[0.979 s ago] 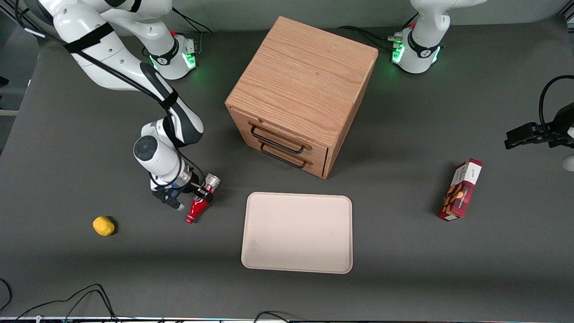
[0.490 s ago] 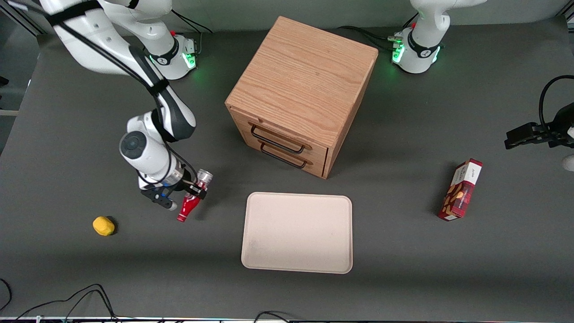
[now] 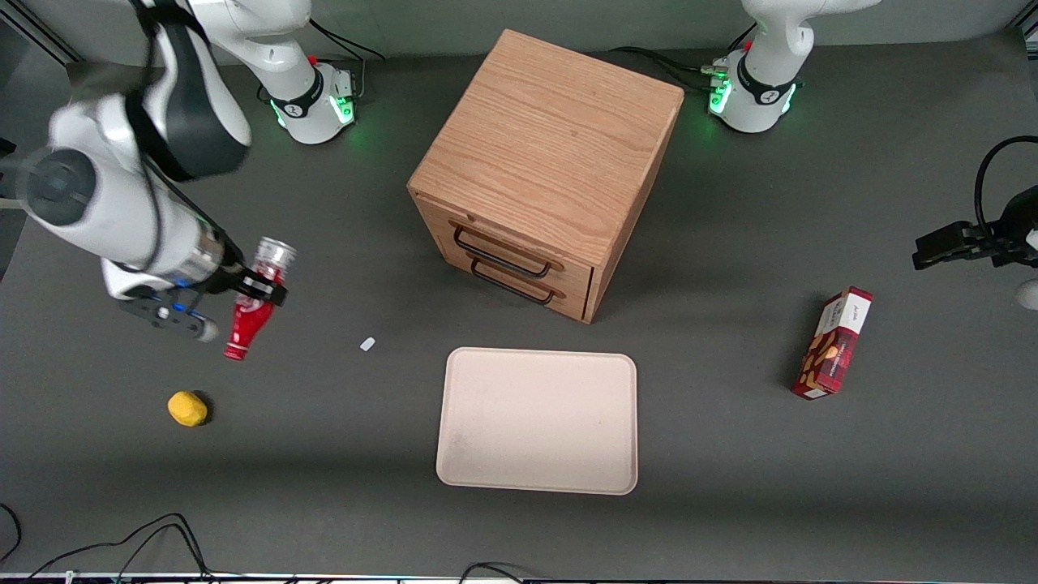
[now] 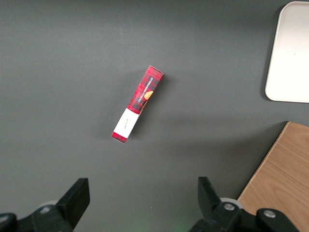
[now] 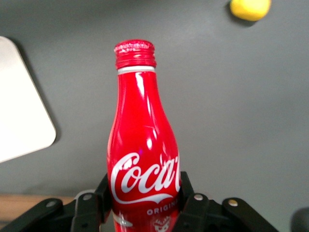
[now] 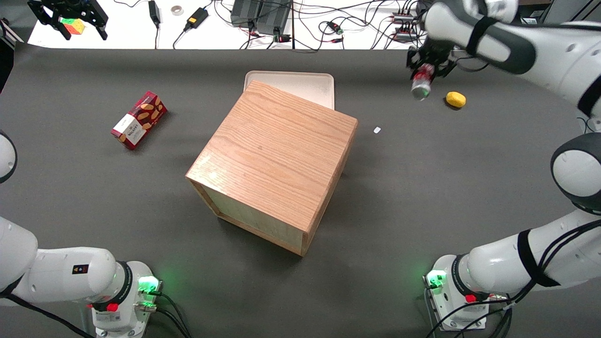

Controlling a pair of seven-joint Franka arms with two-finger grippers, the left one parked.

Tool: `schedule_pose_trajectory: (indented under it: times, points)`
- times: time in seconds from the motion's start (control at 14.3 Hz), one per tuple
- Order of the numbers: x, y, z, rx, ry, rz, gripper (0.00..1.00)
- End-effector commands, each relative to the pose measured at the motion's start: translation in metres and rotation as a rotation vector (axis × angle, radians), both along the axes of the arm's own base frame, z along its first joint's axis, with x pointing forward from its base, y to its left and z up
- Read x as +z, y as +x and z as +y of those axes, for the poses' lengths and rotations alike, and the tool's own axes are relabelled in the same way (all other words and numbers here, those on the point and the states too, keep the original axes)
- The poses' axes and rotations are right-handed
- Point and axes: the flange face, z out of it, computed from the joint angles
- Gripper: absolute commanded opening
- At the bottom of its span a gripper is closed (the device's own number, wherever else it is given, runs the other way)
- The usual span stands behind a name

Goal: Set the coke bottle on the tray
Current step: 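Lift the bottle upright with the right gripper, then carry the bottle over the cream tray with the right gripper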

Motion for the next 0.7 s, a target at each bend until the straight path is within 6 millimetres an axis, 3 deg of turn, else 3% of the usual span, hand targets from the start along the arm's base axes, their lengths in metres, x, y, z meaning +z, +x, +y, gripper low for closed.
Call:
schedule_pose_trajectory:
  times: [0.0, 0.14, 0.28, 0.42, 0.63]
  points:
    - [0.061, 0.01, -0.008, 0.045, 0.037, 0.017, 0.0]
    - [0.075, 0.015, -0.007, 0.05, 0.064, 0.015, 0.0]
    - [0.07, 0.031, 0.002, 0.063, 0.078, 0.015, 0.0]
    - [0.049, 0.057, 0.02, 0.083, 0.106, 0.029, 0.0]
    - [0.005, 0.096, 0.073, 0.132, 0.137, 0.04, 0.0]
